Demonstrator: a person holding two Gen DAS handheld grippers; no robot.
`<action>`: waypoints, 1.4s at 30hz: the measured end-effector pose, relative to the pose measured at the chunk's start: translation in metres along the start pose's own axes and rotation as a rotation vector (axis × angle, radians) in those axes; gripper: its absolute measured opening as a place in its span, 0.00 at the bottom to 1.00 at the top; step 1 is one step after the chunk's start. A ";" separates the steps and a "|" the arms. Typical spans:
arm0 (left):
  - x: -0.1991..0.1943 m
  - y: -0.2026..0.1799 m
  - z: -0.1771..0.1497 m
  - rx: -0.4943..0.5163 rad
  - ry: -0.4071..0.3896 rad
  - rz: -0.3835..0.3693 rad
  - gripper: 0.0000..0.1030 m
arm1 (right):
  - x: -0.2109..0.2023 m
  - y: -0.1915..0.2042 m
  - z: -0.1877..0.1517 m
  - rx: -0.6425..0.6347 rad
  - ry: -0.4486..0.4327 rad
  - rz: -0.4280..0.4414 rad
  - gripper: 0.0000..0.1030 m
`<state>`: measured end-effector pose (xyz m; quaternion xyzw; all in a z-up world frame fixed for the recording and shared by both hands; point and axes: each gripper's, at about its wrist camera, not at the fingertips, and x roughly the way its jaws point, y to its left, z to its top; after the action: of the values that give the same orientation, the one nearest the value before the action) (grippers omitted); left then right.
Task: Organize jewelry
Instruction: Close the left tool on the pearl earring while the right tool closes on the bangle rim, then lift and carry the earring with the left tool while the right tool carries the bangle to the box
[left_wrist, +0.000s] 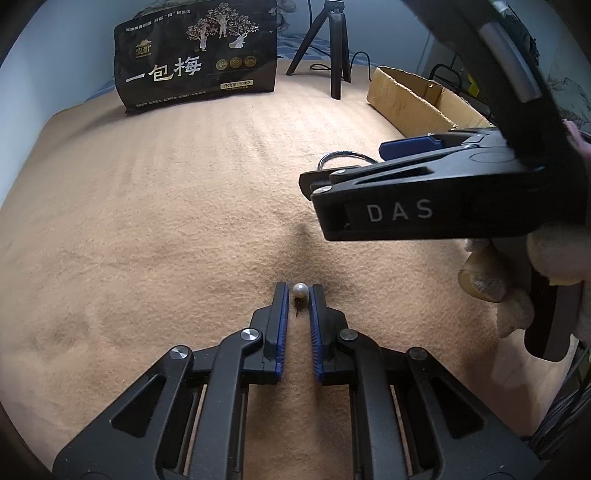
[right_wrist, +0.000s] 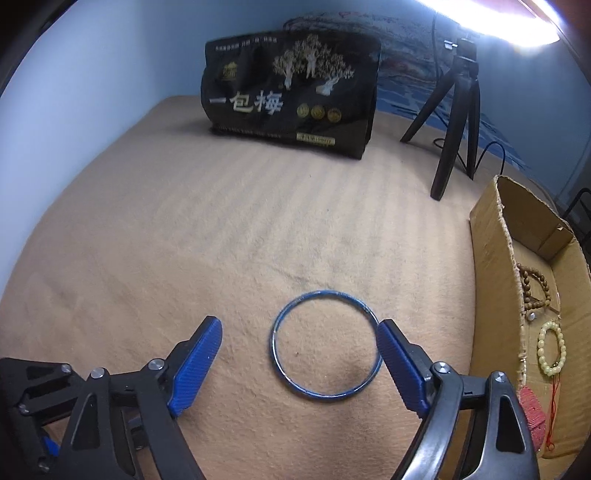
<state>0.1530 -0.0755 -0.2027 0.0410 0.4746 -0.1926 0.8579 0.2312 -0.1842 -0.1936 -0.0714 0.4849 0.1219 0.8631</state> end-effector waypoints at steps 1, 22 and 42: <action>0.000 0.000 0.000 0.001 0.000 0.000 0.10 | 0.002 -0.001 0.000 0.005 0.007 -0.003 0.84; -0.005 0.000 0.000 -0.007 -0.004 0.009 0.06 | 0.008 -0.022 -0.009 0.061 0.058 0.034 0.71; -0.042 -0.007 0.013 -0.010 -0.077 0.036 0.06 | -0.049 -0.021 -0.003 0.063 -0.069 0.039 0.71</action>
<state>0.1407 -0.0733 -0.1593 0.0376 0.4414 -0.1764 0.8790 0.2100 -0.2121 -0.1533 -0.0307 0.4598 0.1257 0.8785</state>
